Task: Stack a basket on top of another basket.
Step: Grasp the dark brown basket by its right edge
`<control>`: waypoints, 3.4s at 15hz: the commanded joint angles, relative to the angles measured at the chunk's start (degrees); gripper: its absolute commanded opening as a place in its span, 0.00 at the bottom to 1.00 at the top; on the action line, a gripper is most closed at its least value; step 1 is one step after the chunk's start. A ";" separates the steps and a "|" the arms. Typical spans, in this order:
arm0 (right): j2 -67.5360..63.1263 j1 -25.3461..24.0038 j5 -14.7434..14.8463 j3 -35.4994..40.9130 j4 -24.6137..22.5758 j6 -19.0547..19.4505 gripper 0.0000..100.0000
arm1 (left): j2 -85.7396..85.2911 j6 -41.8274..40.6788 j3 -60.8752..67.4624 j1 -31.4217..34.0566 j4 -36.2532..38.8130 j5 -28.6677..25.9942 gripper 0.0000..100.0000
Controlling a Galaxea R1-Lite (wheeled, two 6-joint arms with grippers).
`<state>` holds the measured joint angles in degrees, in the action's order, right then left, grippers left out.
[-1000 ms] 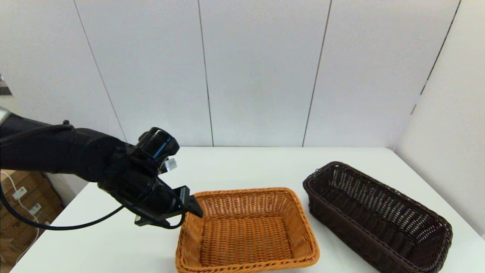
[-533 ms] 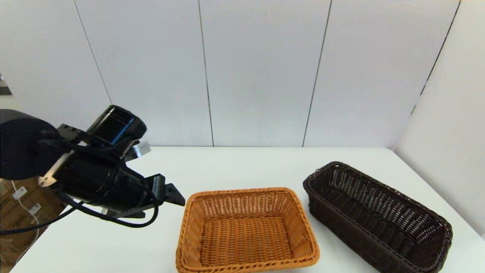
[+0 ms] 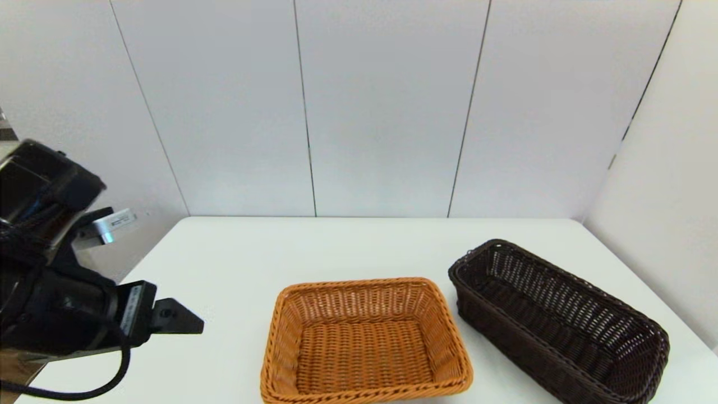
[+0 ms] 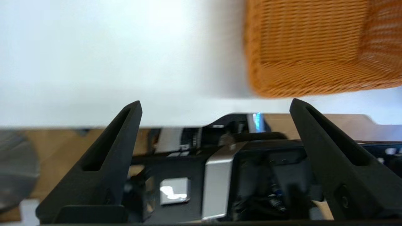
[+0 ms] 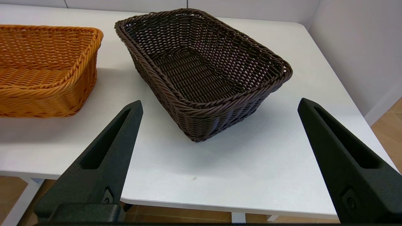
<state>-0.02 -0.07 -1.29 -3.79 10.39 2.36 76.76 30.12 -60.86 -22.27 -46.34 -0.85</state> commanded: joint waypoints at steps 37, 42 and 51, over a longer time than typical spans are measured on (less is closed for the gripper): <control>-0.06 -0.01 0.33 0.01 -0.02 -0.52 1.00 | -75.36 -25.20 31.76 21.57 -1.83 1.91 1.00; -0.06 -0.01 0.33 0.01 -0.02 -0.52 1.00 | -76.76 -29.07 44.86 21.57 20.41 2.35 1.00; -0.06 -0.01 0.33 0.01 -0.02 -0.52 1.00 | -76.76 -32.23 56.90 21.57 35.26 1.47 1.00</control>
<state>-0.02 -0.07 -0.94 -3.79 10.30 1.84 0.02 -2.15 -4.18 -0.68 -11.04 0.62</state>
